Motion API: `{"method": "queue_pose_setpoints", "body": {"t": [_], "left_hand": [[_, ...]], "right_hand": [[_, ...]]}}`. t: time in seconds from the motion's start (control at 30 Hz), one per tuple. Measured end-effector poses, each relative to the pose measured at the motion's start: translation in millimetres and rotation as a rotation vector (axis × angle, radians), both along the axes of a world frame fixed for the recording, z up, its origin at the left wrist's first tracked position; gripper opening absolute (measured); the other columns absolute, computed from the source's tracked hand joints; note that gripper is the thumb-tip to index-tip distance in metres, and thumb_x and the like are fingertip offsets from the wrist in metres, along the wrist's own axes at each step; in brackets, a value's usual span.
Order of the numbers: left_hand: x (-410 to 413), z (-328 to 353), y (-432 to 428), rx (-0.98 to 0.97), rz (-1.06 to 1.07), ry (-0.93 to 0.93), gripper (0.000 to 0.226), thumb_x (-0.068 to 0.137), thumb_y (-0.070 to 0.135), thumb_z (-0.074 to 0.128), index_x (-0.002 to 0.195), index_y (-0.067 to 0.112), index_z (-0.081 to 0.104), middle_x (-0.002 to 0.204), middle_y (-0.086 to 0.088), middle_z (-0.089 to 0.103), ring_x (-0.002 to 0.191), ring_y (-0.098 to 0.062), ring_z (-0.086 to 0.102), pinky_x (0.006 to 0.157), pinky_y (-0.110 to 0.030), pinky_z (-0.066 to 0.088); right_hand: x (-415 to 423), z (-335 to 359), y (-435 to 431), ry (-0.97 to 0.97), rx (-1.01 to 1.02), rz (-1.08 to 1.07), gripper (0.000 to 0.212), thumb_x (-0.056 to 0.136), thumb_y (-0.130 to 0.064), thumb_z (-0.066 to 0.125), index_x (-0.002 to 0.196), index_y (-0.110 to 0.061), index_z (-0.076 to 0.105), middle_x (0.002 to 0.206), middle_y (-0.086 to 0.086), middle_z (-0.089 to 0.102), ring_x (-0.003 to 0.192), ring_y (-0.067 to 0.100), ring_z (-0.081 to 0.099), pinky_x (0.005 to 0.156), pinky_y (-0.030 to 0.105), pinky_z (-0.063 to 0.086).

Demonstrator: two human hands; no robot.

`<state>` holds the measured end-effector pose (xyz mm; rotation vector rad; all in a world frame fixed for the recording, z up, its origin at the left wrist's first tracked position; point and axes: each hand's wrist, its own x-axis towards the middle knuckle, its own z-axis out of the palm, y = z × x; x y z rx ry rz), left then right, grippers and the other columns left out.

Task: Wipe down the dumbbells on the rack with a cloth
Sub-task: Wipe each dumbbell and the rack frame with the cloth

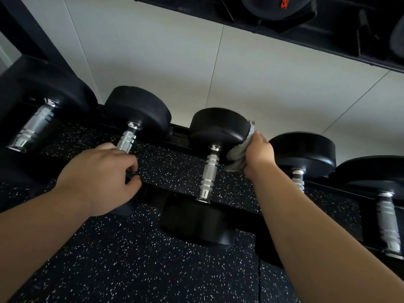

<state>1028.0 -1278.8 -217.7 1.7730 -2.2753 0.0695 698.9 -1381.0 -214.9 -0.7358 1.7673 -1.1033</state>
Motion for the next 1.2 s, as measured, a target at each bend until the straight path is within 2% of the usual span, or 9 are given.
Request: {"method": "queue_pose_setpoints", "body": {"t": [0.1,0.2,0.37,0.43,0.53,0.7,0.97,1.07,1.2], "left_hand": [[-0.2,0.6,0.3,-0.003,0.000,-0.001,0.030,0.077,0.052,0.051,0.081,0.033,0.073,0.070,0.017,0.063,0.089,-0.013,0.060,0.061,-0.029,0.045],[0.5,-0.5,-0.3,0.004,0.005,-0.017,0.035,0.078,0.054,0.046,0.082,0.032,0.073,0.069,0.017,0.062,0.089,-0.014,0.059,0.061,-0.029,0.045],[-1.6,2.5,1.9,0.041,0.033,-0.006,0.021,0.080,0.051,0.060,0.084,0.034,0.072,0.071,0.018,0.058,0.085,-0.011,0.057,0.062,-0.031,0.049],[-1.5,4.6,2.6,0.081,0.075,0.013,0.017,0.080,0.053,0.064,0.087,0.038,0.070,0.079,0.016,0.057,0.079,-0.010,0.058,0.063,-0.032,0.050],[-0.3,6.1,2.4,0.115,0.102,0.010,0.026,0.080,0.061,0.054,0.091,0.042,0.068,0.085,0.015,0.055,0.076,-0.009,0.059,0.066,-0.033,0.054],[-2.3,6.7,2.6,0.074,0.062,-0.001,0.022,0.083,0.054,0.063,0.093,0.037,0.073,0.086,0.016,0.064,0.086,-0.008,0.058,0.070,-0.032,0.053],[-1.3,3.9,0.2,0.069,0.069,-0.008,0.044,0.078,0.062,0.040,0.094,0.038,0.073,0.089,0.014,0.067,0.090,-0.010,0.060,0.070,-0.032,0.052],[-3.2,6.5,2.2,0.084,0.081,-0.021,0.031,0.084,0.058,0.054,0.096,0.037,0.073,0.092,0.014,0.067,0.090,-0.008,0.058,0.069,-0.030,0.046],[-4.0,9.4,4.2,0.056,0.090,-0.029,0.022,0.084,0.051,0.065,0.094,0.034,0.074,0.087,0.014,0.066,0.084,-0.007,0.052,0.068,-0.030,0.039]], "right_hand": [[3.7,9.2,-1.3,0.071,-0.099,0.042,0.031,0.099,-0.036,0.037,0.092,-0.028,0.066,0.095,0.004,0.070,0.094,0.027,0.070,0.086,0.046,0.060],[12.6,31.0,10.1,0.265,-0.303,0.190,0.037,0.110,-0.035,0.030,0.114,-0.032,0.067,0.085,-0.009,0.068,0.078,0.004,0.068,0.075,0.029,0.058],[55.4,57.5,1.0,0.665,-0.539,0.681,0.043,0.104,-0.031,0.032,0.131,-0.016,0.062,0.110,0.007,0.071,0.114,0.026,0.063,0.118,0.040,0.034],[72.4,61.8,-3.7,0.965,-0.491,0.859,0.040,0.099,-0.031,0.032,0.122,-0.017,0.061,0.113,0.004,0.068,0.120,0.027,0.054,0.118,0.045,0.031],[64.5,66.0,-2.8,1.306,-0.403,0.918,0.049,0.097,-0.043,0.038,0.145,-0.032,0.048,0.142,-0.003,0.054,0.139,0.025,0.040,0.112,0.054,0.041],[11.0,58.4,1.8,1.183,-0.297,0.809,0.072,0.093,-0.078,0.040,0.154,-0.044,0.025,0.149,0.000,0.045,0.135,0.028,0.046,0.095,0.053,0.055],[69.6,62.5,-23.7,1.578,-0.364,0.961,0.062,0.102,-0.050,0.041,0.158,-0.051,0.016,0.169,-0.004,0.017,0.144,0.040,0.035,0.114,0.056,0.034],[72.7,64.2,-32.3,1.590,-0.379,1.064,0.033,0.097,-0.042,0.046,0.129,-0.044,0.055,0.140,-0.007,0.055,0.120,0.031,0.055,0.100,0.046,0.040],[57.4,66.1,-31.5,1.395,-0.446,0.976,0.023,0.096,-0.051,0.047,0.104,-0.035,0.061,0.103,-0.011,0.062,0.092,0.022,0.061,0.073,0.031,0.047]]}}
